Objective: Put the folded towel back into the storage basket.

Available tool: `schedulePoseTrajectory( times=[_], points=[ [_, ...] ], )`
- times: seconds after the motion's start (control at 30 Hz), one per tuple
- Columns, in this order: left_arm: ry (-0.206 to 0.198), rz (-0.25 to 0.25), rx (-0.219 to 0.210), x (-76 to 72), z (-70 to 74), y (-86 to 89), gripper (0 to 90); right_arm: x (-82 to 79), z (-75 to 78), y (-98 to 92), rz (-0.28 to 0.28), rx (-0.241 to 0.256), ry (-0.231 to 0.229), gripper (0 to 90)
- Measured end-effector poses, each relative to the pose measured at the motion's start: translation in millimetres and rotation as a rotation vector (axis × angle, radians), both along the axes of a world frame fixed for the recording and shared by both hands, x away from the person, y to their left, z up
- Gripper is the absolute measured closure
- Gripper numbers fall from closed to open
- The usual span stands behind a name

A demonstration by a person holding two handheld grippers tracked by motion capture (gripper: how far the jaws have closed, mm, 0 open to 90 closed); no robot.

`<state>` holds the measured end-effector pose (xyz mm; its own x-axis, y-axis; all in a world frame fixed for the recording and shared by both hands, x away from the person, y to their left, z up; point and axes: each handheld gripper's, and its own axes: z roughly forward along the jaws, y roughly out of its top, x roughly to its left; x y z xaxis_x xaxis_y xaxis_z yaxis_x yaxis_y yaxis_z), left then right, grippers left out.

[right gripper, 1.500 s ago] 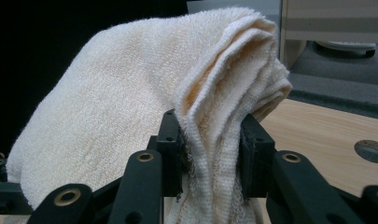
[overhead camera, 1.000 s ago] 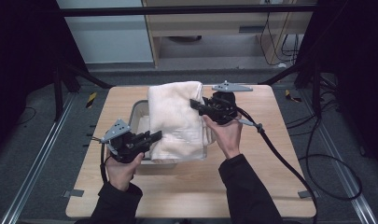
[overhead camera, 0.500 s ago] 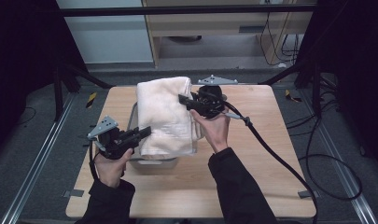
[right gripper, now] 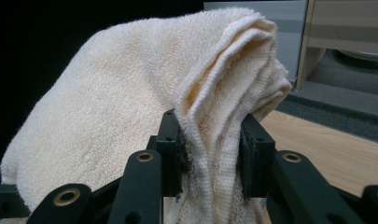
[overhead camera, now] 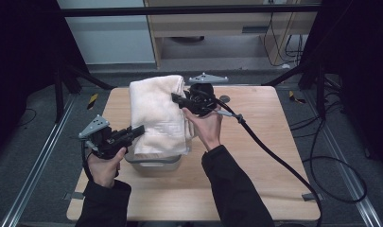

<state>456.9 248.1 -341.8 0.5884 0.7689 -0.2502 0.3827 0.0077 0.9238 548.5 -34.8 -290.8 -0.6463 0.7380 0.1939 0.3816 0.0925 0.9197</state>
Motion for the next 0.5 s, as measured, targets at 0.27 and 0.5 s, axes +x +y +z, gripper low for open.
schedulePoseTrajectory(
  times=[0.27,0.5],
  points=[
    [0.007,0.023,0.001,3.1,-1.2,11.7,75.9,7.5,-3.5,14.1,0.008,0.0,0.007,66.4],
    [0.022,0.037,0.014,6.4,-3.6,20.6,75.9,13.2,-9.6,26.9,0.012,-0.004,0.013,66.4]
  ],
)
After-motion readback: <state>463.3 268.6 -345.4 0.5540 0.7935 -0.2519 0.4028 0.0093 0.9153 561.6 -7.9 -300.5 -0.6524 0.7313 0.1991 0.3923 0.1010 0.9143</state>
